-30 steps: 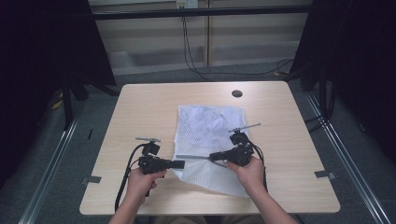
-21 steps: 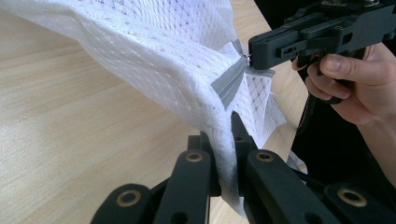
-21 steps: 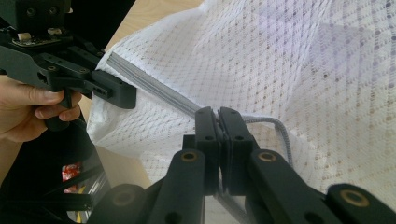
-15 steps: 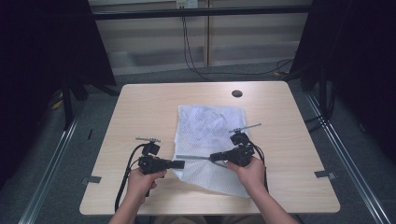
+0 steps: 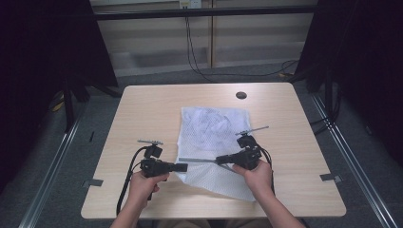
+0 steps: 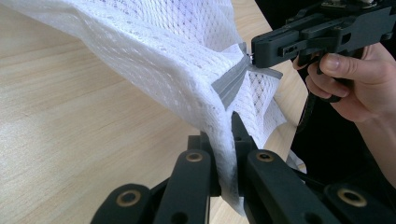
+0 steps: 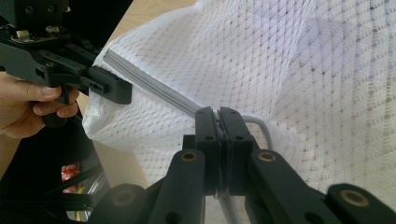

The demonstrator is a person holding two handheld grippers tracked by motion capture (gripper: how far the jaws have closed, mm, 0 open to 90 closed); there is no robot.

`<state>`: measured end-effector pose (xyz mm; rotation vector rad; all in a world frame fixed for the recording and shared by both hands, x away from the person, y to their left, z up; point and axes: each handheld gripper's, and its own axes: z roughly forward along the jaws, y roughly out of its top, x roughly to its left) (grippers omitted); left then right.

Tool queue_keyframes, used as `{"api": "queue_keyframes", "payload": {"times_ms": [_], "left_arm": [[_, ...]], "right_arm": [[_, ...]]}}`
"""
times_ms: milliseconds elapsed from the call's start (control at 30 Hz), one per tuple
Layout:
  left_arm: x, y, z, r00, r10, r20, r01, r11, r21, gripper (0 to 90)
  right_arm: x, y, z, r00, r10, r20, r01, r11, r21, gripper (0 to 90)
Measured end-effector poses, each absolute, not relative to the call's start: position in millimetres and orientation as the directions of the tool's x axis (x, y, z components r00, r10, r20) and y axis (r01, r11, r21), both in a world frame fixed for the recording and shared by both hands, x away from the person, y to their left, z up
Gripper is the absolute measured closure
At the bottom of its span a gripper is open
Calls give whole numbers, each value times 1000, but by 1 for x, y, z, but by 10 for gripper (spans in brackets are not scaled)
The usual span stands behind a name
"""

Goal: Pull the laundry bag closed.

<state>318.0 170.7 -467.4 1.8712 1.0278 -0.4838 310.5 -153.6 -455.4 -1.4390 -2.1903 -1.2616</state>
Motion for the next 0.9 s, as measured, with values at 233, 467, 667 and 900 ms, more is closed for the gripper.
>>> {"api": "queue_keyframes", "payload": {"times_ms": [233,467,667,900], "left_arm": [[319,173,-468,579,457,-675,811,-236,535,898],[319,175,-468,576,461,-675,812,-230,537,898],[319,176,-468,576,462,-674,813,-235,533,898],[319,175,-468,575,461,-676,814,-232,533,898]], "right_arm": [[310,-160,-457,-483,640,597,837,140,528,871],[310,-165,-458,-478,651,589,838,139,528,870],[309,-173,-458,-466,658,591,842,124,525,870],[308,-174,-458,-469,659,588,842,132,523,870]]}}
